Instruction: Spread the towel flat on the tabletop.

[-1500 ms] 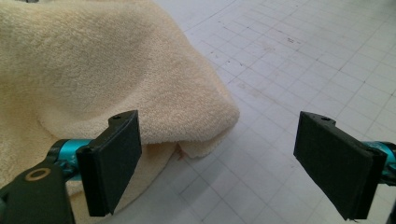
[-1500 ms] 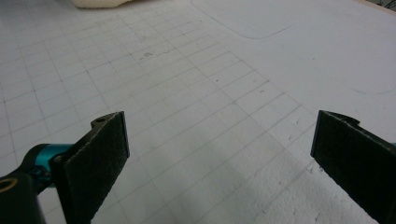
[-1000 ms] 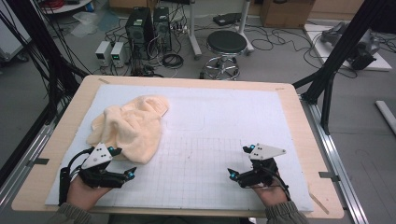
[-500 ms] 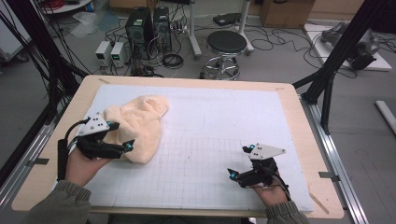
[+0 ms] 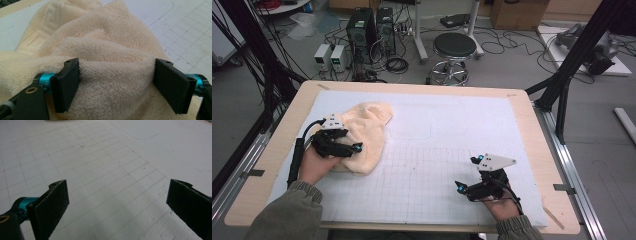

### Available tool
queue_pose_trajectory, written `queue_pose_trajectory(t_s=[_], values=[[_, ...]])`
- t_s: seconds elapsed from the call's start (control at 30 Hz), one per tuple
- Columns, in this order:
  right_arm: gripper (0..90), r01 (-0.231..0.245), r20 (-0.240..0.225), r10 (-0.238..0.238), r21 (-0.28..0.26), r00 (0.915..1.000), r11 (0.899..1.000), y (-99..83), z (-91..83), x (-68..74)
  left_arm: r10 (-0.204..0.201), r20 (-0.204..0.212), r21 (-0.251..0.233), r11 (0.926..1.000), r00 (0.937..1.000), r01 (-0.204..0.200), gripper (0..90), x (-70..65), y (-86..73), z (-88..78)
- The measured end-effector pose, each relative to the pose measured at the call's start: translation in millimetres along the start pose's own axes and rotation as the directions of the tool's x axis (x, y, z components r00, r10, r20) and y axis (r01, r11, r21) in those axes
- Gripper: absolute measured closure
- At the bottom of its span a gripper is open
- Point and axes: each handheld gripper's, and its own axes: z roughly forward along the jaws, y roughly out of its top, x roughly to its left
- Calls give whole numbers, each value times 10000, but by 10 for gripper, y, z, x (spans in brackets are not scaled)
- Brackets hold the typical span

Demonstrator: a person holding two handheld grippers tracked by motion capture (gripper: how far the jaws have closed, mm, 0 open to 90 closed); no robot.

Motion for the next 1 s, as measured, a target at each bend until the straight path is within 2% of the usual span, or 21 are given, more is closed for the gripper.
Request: queue_pose_trajectory(t_s=[0.13,0.23,0.33,0.53,0.67,0.83,1.0], values=[[35,-30,-34,30,13,10000,10000,1,5,7,31,-121,391,9992,9999,-26,266,35,-43,57],[35,44,-38,-44,0,10000,10000,0,3,8,-206,-112,720,9972,9997,213,296,75,-72,129],[35,35,-42,-35,9,10000,10000,1,0,12,-332,-120,812,9961,9994,340,313,92,-87,177],[35,53,-51,-53,18,10000,10000,1,0,18,-486,32,833,9954,9988,481,384,123,-114,202],[35,101,-71,-101,46,9999,9999,1,0,24,-549,109,818,9952,9984,538,476,128,-121,198],[35,126,-143,-125,71,9998,9999,1,12,25,-418,117,822,9958,9991,407,566,120,-117,187],[35,149,-116,-148,134,9998,9998,2,15,29,-179,-44,808,9966,9998,182,625,63,-94,158]])
